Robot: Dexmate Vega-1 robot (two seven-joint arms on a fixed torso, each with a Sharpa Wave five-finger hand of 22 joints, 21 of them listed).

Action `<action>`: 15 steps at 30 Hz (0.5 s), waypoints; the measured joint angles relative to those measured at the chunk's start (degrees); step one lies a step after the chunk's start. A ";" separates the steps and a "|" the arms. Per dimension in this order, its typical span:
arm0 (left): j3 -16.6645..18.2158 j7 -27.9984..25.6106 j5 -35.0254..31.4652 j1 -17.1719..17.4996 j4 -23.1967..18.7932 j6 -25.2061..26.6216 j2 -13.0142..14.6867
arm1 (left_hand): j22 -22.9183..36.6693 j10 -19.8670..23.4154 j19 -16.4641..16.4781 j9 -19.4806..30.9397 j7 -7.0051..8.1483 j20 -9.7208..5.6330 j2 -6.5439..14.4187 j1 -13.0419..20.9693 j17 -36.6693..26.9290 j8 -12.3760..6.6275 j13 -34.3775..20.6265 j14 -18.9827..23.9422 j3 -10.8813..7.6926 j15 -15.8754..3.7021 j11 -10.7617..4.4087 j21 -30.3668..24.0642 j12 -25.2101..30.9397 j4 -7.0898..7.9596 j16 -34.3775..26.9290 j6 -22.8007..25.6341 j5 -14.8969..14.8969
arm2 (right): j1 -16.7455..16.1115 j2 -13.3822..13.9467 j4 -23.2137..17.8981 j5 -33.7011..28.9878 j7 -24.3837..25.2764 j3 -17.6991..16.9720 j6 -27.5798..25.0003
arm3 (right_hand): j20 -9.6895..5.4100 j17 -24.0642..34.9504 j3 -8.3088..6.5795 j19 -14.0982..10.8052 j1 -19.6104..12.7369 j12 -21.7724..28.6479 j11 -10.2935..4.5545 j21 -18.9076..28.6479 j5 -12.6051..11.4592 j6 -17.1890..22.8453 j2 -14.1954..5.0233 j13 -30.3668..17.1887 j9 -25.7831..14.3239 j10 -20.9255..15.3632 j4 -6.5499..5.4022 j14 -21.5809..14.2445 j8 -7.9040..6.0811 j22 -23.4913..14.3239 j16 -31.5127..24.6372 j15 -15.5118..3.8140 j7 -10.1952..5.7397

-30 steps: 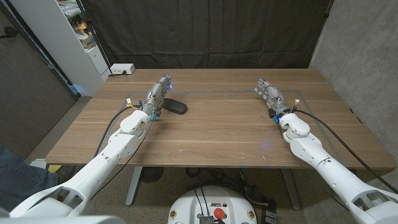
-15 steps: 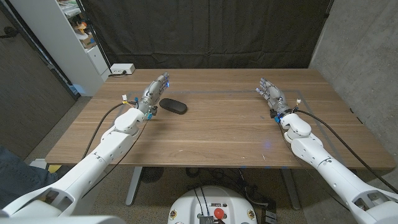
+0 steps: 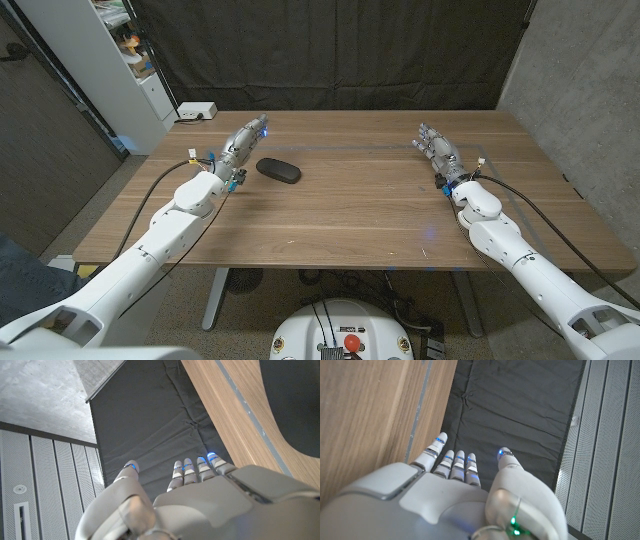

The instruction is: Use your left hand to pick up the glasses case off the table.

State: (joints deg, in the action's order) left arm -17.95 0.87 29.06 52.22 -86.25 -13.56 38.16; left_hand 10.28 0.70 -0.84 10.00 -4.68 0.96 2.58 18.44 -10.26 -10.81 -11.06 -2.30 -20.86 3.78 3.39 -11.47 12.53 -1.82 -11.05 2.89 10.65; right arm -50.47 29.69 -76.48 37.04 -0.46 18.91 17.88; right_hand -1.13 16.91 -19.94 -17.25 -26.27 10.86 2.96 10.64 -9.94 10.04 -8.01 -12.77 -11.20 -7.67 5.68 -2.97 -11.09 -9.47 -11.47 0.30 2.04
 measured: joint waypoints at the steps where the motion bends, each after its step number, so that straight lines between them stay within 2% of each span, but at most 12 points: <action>1: 0.00 0.00 0.00 0.00 0.00 0.00 0.00 | 0.00 0.00 0.00 0.00 0.09 0.00 0.00 0.00 0.00 0.00 0.00 0.00 0.00 0.00 0.00 0.00 0.00 0.00 0.00 0.09 0.00 | 0.00 0.00 0.00 0.00 0.00 0.00 0.00 | 0.00 -0.12 0.00 0.00 0.00 0.00 0.00 0.00 0.00 0.00 0.00 0.00 0.00 0.00 0.00 0.00 0.00 0.00 0.00 0.00 0.00; 15: 2.06 0.36 -2.45 1.87 -1.80 -1.66 2.53 | -0.01 0.39 0.00 0.00 0.00 0.00 0.00 0.00 0.00 0.00 0.00 0.58 0.25 -0.03 -0.01 0.00 0.00 -0.25 0.00 0.42 0.00 | -0.43 -0.03 -1.16 -0.82 1.51 0.25 -0.15 | 0.00 -0.16 0.00 0.00 0.00 0.00 0.00 0.00 0.00 0.00 0.00 0.27 0.00 0.00 0.00 0.00 0.00 0.00 0.00 0.00 0.00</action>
State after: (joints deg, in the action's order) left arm -15.89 1.23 26.61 54.09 -88.05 -15.22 40.69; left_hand 10.27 1.09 -0.84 10.00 -4.68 0.95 2.58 18.44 -10.26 -10.81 -11.06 -1.71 -20.61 3.75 3.38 -11.47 12.53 -2.07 -11.05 3.31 10.64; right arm -50.89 29.66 -77.64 36.21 1.05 19.16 17.73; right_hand -1.13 16.75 -19.94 -17.24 -26.27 10.86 2.96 10.64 -9.94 10.04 -8.01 -12.50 -11.20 -7.67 5.68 -2.97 -11.09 -9.47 -11.47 0.30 2.04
